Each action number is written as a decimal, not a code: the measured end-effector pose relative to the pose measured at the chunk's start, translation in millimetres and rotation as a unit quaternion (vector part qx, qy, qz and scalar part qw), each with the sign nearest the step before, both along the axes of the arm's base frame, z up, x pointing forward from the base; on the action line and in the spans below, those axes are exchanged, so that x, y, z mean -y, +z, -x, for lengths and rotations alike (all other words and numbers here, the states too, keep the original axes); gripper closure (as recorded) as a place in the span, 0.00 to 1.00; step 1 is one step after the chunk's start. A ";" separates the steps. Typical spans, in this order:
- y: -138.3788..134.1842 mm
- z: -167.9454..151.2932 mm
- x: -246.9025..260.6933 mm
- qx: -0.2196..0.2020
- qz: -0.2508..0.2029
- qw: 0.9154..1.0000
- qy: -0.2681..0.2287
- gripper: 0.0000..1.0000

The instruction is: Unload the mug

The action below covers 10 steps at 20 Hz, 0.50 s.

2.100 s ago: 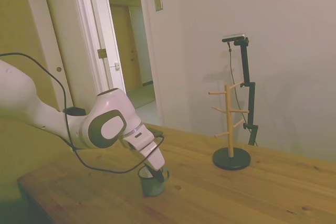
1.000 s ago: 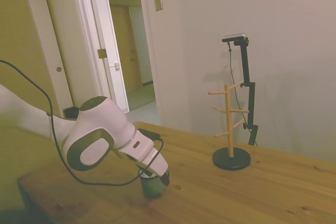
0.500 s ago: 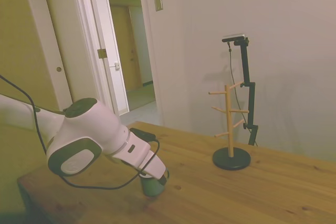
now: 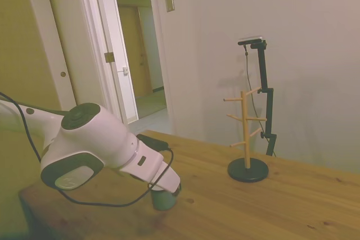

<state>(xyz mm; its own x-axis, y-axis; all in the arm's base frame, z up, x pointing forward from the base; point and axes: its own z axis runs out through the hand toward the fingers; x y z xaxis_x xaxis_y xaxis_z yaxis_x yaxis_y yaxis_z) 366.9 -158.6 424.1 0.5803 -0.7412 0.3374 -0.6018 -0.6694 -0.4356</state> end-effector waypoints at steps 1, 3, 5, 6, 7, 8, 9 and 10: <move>-5.3 1.6 0.6 -0.017 0.000 1.000 0.005 0.00; -16.0 6.1 1.0 -0.064 0.015 0.998 0.022 0.00; -21.5 11.1 -0.9 -0.107 0.035 0.993 0.034 0.00; -21.1 12.4 -3.1 -0.119 0.042 0.991 0.039 0.00; -19.8 13.3 -5.4 -0.128 0.047 0.990 0.044 0.00; -18.8 15.2 -7.8 -0.138 0.053 0.988 0.049 0.00; -19.4 18.5 -9.9 -0.153 0.058 0.985 0.054 0.00; -19.9 22.8 -11.8 -0.176 0.065 0.981 0.057 0.00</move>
<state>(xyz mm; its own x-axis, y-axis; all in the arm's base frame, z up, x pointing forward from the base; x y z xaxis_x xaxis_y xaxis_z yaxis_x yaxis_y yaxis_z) 344.1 -146.8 404.2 0.7544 -0.6285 0.1893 -0.6173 -0.7774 -0.1212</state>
